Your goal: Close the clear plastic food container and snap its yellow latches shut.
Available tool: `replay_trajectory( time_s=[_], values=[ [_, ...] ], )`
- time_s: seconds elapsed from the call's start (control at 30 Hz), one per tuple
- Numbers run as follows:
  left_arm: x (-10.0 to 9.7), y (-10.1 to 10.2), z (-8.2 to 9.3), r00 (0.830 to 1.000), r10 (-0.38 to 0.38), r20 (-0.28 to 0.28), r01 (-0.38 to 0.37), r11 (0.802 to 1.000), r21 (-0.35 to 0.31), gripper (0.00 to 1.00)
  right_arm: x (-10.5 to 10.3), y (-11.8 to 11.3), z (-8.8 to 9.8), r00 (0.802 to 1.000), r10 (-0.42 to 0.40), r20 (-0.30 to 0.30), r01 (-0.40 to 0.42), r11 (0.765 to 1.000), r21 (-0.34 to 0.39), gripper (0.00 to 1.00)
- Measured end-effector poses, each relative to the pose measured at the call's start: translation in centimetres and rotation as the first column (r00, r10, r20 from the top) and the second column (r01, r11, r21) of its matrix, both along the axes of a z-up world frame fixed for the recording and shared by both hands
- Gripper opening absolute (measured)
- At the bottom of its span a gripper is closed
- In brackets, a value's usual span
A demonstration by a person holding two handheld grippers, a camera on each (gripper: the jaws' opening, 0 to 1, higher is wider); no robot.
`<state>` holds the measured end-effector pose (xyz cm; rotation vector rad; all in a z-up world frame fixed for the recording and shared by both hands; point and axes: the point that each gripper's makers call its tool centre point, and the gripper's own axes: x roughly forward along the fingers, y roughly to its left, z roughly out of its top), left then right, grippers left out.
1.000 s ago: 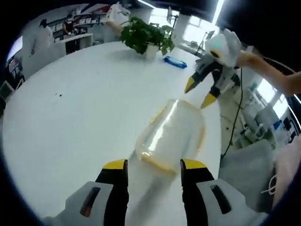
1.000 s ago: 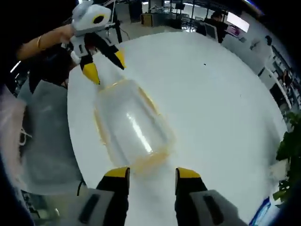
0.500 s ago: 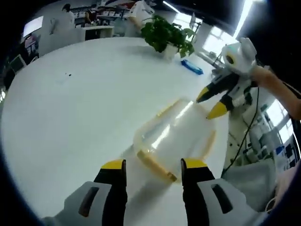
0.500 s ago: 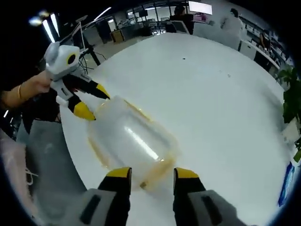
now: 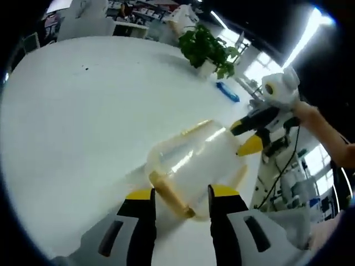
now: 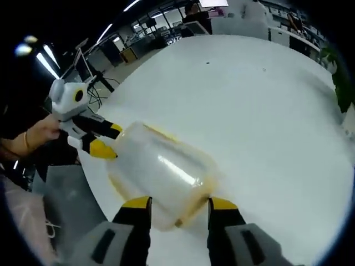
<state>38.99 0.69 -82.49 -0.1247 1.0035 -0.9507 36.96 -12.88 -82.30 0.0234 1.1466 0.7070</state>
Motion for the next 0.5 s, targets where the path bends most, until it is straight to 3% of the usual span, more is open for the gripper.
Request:
replay_trajectory(
  time_s=[0.07,0.3,0.33,0.37,0.43,0.47,0.5],
  values=[
    [0.0,-0.1,0.0,1.000,0.016,-0.008,-0.016,1.000,0.001,0.35,0.1,0.1,-0.1,1.000,-0.026,-0.008,0.026,0.999,0.024,0.38],
    [0.1,-0.3,0.0,0.999,0.052,-0.008,-0.052,0.999,0.000,0.33,0.2,0.2,-0.1,1.000,0.001,-0.026,-0.001,1.000,0.027,0.34],
    [0.1,-0.3,-0.2,0.998,0.054,-0.018,-0.054,0.999,0.007,0.33,-2.1,0.8,-0.4,0.984,-0.029,-0.176,0.038,0.998,0.052,0.35],
    [0.2,-0.5,-0.2,0.997,0.072,-0.034,-0.072,0.997,0.006,0.34,-0.2,0.6,-0.7,0.997,-0.013,-0.078,0.017,0.998,0.060,0.34],
    [0.3,-1.0,-0.4,0.994,0.095,-0.044,-0.095,0.995,0.013,0.34,-0.5,0.9,-0.7,0.997,-0.008,-0.080,0.010,1.000,0.022,0.35],
    [0.4,-1.4,-0.8,0.987,0.135,-0.082,-0.136,0.991,-0.006,0.35,-0.1,1.0,-0.5,0.998,-0.012,-0.067,0.014,1.000,0.025,0.35],
    [0.4,-1.2,-0.8,0.991,0.117,-0.069,-0.118,0.993,-0.005,0.35,-0.3,1.0,-0.5,0.996,-0.019,-0.084,0.021,0.999,0.024,0.35]
  ],
)
